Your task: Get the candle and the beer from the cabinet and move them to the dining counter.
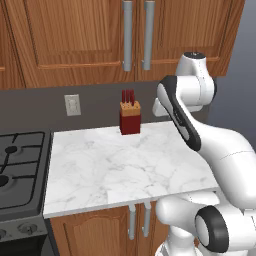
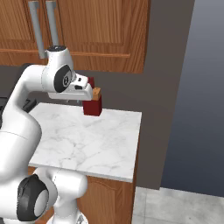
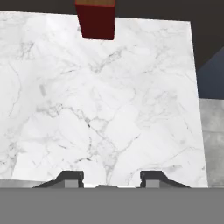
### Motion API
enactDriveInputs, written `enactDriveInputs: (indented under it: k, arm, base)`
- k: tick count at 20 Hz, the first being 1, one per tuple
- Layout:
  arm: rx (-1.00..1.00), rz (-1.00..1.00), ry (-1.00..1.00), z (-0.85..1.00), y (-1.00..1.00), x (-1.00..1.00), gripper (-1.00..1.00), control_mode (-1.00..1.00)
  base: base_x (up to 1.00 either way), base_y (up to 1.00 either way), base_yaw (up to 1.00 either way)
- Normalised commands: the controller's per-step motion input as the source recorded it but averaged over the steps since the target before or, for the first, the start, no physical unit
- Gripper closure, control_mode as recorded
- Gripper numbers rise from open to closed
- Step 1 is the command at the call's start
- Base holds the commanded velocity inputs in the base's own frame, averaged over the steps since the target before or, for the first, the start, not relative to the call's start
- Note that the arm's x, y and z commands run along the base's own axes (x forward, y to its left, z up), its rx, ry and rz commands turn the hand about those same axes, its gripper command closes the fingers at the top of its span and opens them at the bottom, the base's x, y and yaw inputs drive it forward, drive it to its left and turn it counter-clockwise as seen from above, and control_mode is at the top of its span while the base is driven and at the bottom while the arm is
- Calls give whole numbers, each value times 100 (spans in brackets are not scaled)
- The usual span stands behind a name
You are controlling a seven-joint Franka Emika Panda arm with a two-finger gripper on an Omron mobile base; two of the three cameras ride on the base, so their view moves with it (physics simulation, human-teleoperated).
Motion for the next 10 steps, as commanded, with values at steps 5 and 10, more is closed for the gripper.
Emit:
enactDriveInputs:
  k: [5,10]
  arm:
    - [0,1,0,-1,2,-11,-100,-100]
    - [0,6,-22,1,8,-41,-100,-100]
  base:
    - [0,0,0]
    - [0,0,0]
